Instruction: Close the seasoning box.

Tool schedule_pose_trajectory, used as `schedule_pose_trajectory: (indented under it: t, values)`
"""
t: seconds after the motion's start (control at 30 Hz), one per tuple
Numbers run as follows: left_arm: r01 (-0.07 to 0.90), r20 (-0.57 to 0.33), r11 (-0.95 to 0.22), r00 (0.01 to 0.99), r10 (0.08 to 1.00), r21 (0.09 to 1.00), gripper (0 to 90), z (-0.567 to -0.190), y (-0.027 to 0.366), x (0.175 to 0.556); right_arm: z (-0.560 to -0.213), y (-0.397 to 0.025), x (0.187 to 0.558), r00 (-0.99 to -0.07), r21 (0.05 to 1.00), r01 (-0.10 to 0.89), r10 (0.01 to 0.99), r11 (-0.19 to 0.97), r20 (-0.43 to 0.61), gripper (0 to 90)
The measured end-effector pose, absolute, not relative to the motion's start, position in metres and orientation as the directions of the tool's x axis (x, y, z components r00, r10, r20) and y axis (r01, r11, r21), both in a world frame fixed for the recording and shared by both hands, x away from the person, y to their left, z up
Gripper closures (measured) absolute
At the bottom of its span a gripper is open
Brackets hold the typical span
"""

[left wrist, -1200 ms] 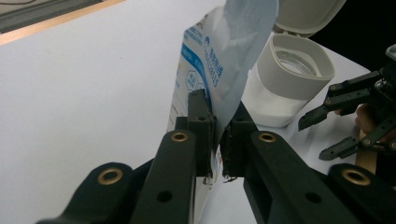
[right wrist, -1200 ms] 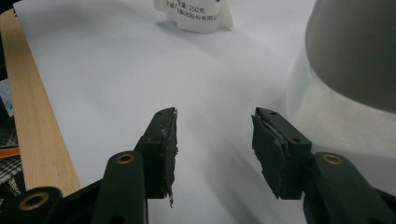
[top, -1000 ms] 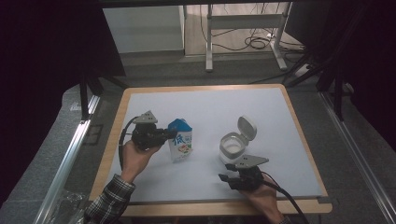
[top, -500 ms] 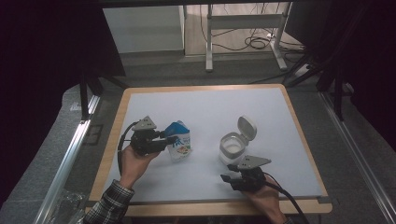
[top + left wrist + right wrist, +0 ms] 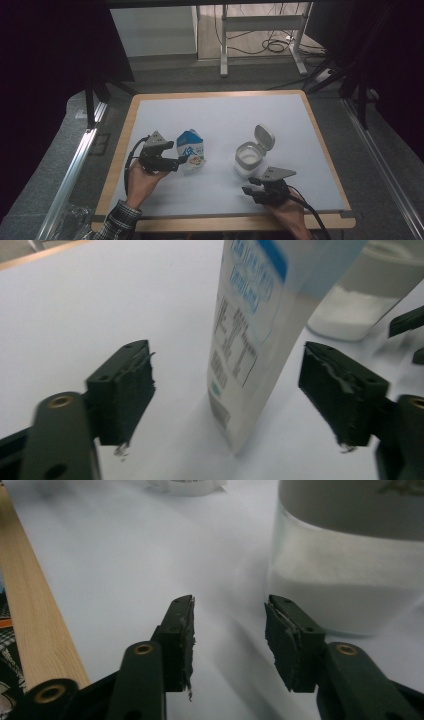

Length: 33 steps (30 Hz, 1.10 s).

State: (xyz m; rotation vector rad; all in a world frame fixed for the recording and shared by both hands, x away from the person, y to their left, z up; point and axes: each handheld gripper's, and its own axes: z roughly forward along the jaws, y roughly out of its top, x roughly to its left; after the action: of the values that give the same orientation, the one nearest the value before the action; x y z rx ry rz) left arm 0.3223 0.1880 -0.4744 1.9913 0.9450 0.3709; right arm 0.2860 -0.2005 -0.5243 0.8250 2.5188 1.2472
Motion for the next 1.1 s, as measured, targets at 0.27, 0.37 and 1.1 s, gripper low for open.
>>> schedule_pose_trajectory:
  t: [0.27, 0.37, 1.1]
  values:
    - [0.499, -0.105, -0.339, 0.668, 0.737, 0.798, 11.0, -0.493, 0.188, 0.316, -0.524, -0.216, 0.293, -0.795, 0.784, 0.421, 0.602, 0.456, 0.077, 73.4]
    - [0.512, -0.098, -0.359, 0.667, 0.738, 0.78, 6.4, -0.501, 0.185, 0.314, -0.523, -0.221, 0.295, -0.781, 0.79, 0.42, 0.621, 0.447, 0.064, 80.1]
    - [0.589, -0.088, -0.359, 0.595, 0.799, 0.724, 1.5, -0.549, 0.184, 0.297, -0.496, -0.246, 0.323, -0.709, 0.821, 0.446, 0.7, 0.357, 0.081, 89.3]
